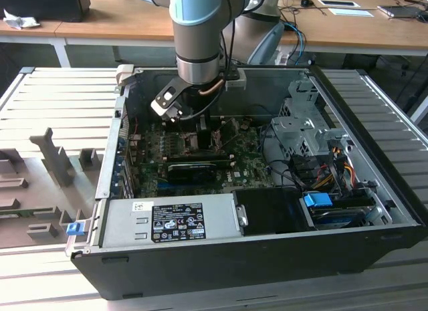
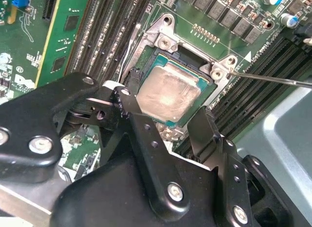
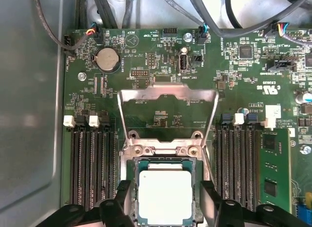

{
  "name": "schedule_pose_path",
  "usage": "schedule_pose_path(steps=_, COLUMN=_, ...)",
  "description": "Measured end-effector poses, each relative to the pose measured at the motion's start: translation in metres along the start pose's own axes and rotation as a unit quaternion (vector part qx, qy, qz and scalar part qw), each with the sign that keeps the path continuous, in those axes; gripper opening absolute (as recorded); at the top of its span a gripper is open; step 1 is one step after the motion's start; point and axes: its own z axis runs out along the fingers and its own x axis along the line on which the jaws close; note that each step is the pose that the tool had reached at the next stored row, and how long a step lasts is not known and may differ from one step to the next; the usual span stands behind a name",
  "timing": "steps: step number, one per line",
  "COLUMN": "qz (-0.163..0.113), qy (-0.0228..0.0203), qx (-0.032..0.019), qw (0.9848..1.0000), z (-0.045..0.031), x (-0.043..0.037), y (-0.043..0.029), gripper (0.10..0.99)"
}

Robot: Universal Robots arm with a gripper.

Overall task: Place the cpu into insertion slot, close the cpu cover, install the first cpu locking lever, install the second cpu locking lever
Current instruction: 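Place the cpu into insertion slot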

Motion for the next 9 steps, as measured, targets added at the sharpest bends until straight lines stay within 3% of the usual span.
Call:
schedule_pose_path(steps=4, qz=0.0, qy=0.0, qx=0.0002, qw=1.0, z=-0.0058, x=0.0001, y=0.0005, gripper=0.651)
schedule_pose_path(steps=5, qz=0.0, qy=0.0, qx=0.0003, qw=1.0, z=-0.0064, x=0.0001, y=0.0005, gripper=0.584)
schedule_pose_path(steps=6, qz=0.0, qy=-0.0001, qx=0.0004, qw=1.0, z=-0.0075, x=0.0001, y=0.0006, gripper=0.584)
schedule_pose_path(steps=8, qz=0.0, qy=-0.0002, qx=0.0007, qw=1.0, z=-0.009, x=0.0002, y=0.0008, gripper=0.463)
schedule_pose_path(steps=9, qz=0.0, qy=-0.0002, qx=0.0008, qw=1.0, z=-0.0096, x=0.0002, y=0.0008, gripper=0.463)
